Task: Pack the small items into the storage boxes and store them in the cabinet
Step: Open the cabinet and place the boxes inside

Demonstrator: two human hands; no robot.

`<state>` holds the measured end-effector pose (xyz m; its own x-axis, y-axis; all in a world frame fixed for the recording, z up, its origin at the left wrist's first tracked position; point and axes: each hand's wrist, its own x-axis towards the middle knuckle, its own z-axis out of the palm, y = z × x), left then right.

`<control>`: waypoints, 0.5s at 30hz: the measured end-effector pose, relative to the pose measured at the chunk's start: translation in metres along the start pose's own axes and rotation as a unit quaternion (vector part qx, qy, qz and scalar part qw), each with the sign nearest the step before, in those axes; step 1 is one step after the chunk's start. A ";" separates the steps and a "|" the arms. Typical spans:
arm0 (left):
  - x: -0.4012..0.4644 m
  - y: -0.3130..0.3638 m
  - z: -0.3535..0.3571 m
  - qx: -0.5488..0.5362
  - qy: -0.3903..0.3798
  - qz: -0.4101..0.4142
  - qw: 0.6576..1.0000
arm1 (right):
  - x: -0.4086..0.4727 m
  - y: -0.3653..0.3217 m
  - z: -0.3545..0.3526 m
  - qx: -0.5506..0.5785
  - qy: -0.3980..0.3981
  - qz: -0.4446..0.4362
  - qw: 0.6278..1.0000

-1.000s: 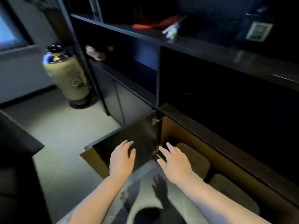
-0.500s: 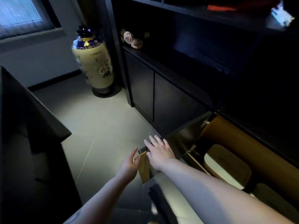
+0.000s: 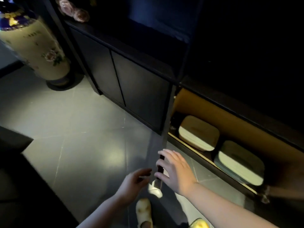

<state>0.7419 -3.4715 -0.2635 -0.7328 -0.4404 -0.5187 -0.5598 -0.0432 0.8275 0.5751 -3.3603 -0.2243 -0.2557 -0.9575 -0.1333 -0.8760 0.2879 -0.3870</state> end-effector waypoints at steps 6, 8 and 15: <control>0.040 0.058 0.117 0.049 -0.099 0.036 0.993 | -0.088 0.085 -0.025 0.120 0.032 0.256 0.959; 0.053 0.081 0.156 0.049 -0.122 0.058 0.990 | -0.103 0.119 -0.037 0.118 0.064 0.306 0.943; 0.088 0.143 0.255 0.075 -0.120 0.168 0.976 | -0.107 0.218 -0.080 0.001 0.018 0.296 0.955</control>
<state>0.4986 -3.2882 -0.2455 -0.9441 -0.1835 -0.2738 -0.3094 0.2071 0.9281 0.3785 -3.1963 -0.2216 -0.7198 -0.6271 -0.2978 -0.5729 0.7788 -0.2555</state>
